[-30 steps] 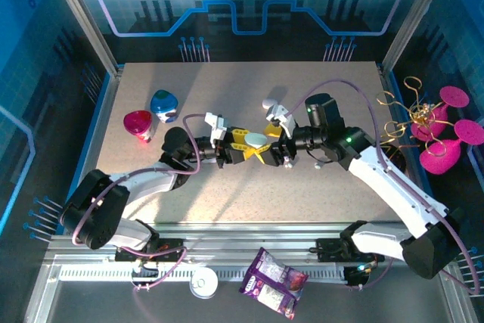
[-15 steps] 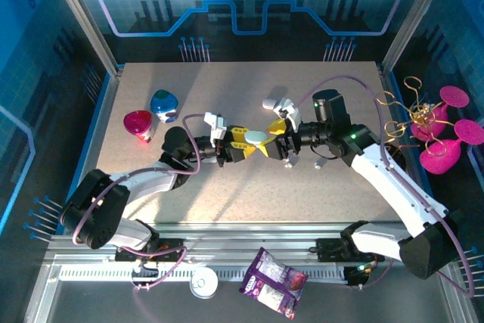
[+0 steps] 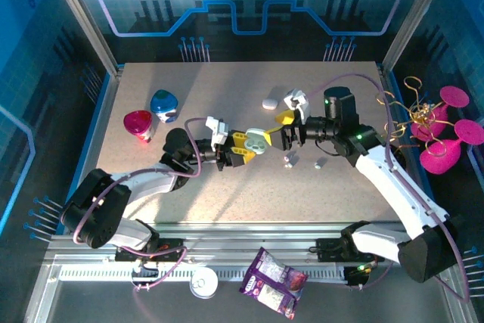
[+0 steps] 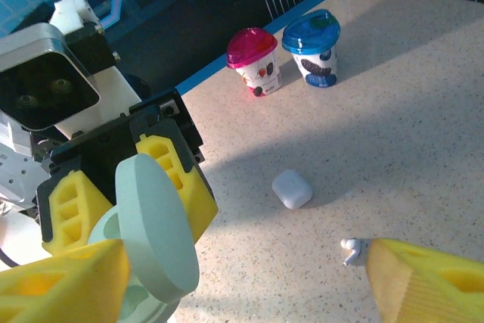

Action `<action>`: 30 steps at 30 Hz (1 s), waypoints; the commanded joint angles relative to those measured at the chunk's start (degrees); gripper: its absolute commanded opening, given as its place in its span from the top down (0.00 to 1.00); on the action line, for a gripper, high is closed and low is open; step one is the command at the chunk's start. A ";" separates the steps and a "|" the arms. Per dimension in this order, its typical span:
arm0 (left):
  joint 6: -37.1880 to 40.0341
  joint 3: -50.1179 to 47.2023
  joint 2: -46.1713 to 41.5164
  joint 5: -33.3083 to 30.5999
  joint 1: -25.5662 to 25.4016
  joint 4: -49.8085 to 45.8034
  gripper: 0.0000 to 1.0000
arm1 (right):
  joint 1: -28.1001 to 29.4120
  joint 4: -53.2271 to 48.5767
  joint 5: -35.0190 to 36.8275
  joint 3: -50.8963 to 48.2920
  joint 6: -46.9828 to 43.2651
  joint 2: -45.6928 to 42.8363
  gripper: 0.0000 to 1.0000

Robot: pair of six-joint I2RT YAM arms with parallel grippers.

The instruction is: Insert the wireless bluetooth earbuds into the charging case

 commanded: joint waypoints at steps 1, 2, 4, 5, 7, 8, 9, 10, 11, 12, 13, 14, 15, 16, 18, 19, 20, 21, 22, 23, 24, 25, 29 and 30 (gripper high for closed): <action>3.01 -1.11 0.43 0.88 -0.16 1.45 0.76 | -2.55 7.15 0.20 -2.53 3.76 -4.30 0.11; 2.96 -1.12 0.44 0.61 -0.19 1.47 0.76 | -3.02 8.06 0.11 -3.17 4.76 -5.12 0.10; 3.14 -1.13 0.71 0.14 -0.11 1.62 0.76 | -3.53 9.01 -0.32 -4.17 5.75 -6.59 0.06; 3.14 -1.12 0.70 -0.02 -0.02 1.70 0.76 | -3.55 9.13 -0.69 -4.61 5.63 -6.98 0.05; 3.02 -0.93 0.99 -0.05 0.05 1.87 0.76 | -3.45 9.55 -1.88 -5.58 4.72 -7.76 0.03; 2.98 -0.78 1.08 0.04 0.21 1.99 0.76 | -3.30 9.69 -2.27 -6.09 4.21 -7.98 0.03; 2.80 -0.64 1.09 0.04 0.19 1.96 0.76 | -2.99 9.65 -2.58 -6.51 3.42 -8.16 0.04; 2.47 -0.51 1.10 0.19 0.15 2.12 0.76 | -2.25 9.35 -3.15 -6.69 1.98 -8.21 0.05; 2.14 -0.41 1.06 0.38 0.16 2.12 0.76 | -1.39 8.80 -3.40 -6.71 0.37 -8.10 0.07; 1.77 -0.33 0.90 0.69 0.17 2.13 0.76 | -0.06 7.62 -3.21 -6.46 -2.03 -7.80 0.08; 1.37 -0.20 0.84 1.03 0.15 2.10 0.76 | 1.64 6.05 -2.71 -5.83 -4.80 -7.16 0.09; 1.01 -0.08 0.58 1.41 0.17 1.96 0.76 | 2.96 4.47 -2.47 -5.15 -7.14 -6.32 0.11; 0.55 0.02 0.37 1.99 0.16 1.66 0.76 | 4.45 2.31 -1.69 -4.11 -9.73 -5.17 0.12; 0.17 0.20 -0.04 2.44 0.17 1.15 0.76 | 5.75 0.27 -1.14 -3.06 -12.14 -3.88 0.13; -0.19 0.29 -0.89 2.80 0.16 0.00 0.76 | 7.64 -3.17 0.16 -0.64 -15.46 -1.38 0.15; -0.28 0.29 -1.44 2.97 0.17 -0.81 0.76 | 8.60 -4.67 0.81 0.28 -16.96 0.00 0.16; -0.28 0.29 -1.90 2.94 0.19 -1.61 0.76 | 9.25 -5.66 1.32 1.02 -17.83 0.98 0.17; -0.21 0.29 -2.50 2.94 0.21 -2.45 0.76 | 9.60 -5.87 2.14 1.56 -18.19 1.79 0.18; -0.26 0.20 -3.06 2.97 0.16 -3.19 0.76 | 9.50 -5.29 3.03 1.64 -17.32 2.47 0.22; -0.15 0.12 -3.47 3.16 0.21 -3.75 0.76 | 9.19 -4.61 3.72 1.57 -16.47 2.74 0.25; -0.20 -0.02 -4.01 3.28 0.14 -4.16 0.76 | 8.70 -3.87 4.01 1.50 -15.62 2.96 0.28; -0.28 -0.14 -4.44 3.25 0.19 -4.62 0.76 | 8.36 -3.29 4.42 1.48 -14.98 3.05 0.29; -0.37 -0.48 -5.49 3.47 0.15 -6.28 0.76 | 7.70 -2.34 7.94 1.67 -13.84 2.56 0.35; -0.35 -0.50 -5.64 3.62 0.17 -6.58 0.76 | 7.34 -1.66 8.18 1.63 -13.23 2.29 0.36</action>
